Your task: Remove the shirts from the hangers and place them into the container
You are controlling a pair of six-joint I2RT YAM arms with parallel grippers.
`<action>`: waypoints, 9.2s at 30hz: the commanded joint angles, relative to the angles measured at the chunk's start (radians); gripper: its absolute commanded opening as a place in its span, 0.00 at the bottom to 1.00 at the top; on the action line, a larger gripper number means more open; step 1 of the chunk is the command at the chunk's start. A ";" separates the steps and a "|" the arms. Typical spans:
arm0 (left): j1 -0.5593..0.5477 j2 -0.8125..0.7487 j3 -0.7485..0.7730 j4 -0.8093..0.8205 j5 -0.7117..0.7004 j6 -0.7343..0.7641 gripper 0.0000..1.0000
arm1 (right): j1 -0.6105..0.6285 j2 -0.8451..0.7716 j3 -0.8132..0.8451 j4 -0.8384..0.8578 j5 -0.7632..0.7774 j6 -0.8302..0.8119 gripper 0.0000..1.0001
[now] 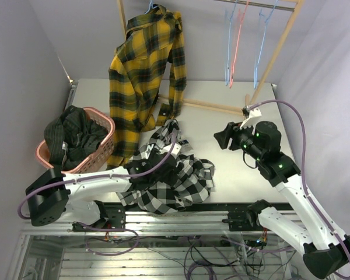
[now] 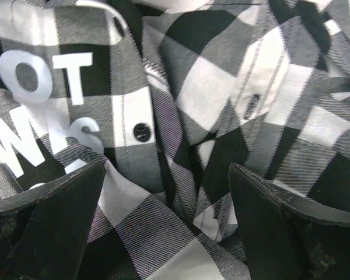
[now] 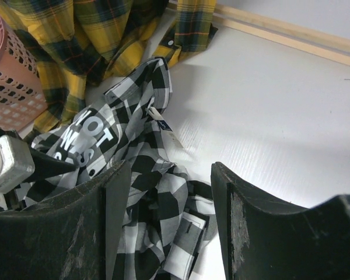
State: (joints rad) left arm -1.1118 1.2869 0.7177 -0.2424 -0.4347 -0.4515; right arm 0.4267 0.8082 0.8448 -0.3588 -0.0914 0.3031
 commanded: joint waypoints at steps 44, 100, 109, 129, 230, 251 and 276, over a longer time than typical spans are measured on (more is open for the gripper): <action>0.458 -0.091 0.900 -0.645 -0.015 0.273 0.07 | -0.002 0.036 -0.098 0.100 -0.034 0.042 0.57; 1.253 0.343 0.395 -0.708 -0.325 -0.152 0.07 | -0.002 0.137 -0.128 0.167 -0.115 0.028 0.57; 1.241 0.505 0.398 -0.688 -0.240 -0.159 0.07 | -0.002 0.128 -0.112 0.153 -0.100 0.021 0.57; 1.116 -0.069 0.677 -0.700 -0.012 0.091 0.58 | -0.002 0.115 -0.097 0.134 -0.106 0.032 0.57; 0.975 0.117 0.294 -0.581 -0.146 -0.053 0.10 | -0.001 0.061 -0.132 0.050 -0.127 0.045 0.57; 1.178 0.102 0.246 -0.700 -0.100 -0.303 0.39 | -0.002 0.067 -0.121 0.037 -0.134 0.044 0.57; 1.200 -0.453 0.267 -0.267 0.501 0.076 0.60 | 0.249 0.326 0.194 0.069 -0.057 0.037 0.66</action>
State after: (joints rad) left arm 0.0834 0.8288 1.0294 -0.6441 -0.0513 -0.4419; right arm 0.5823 1.0618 0.9207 -0.3038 -0.2607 0.3584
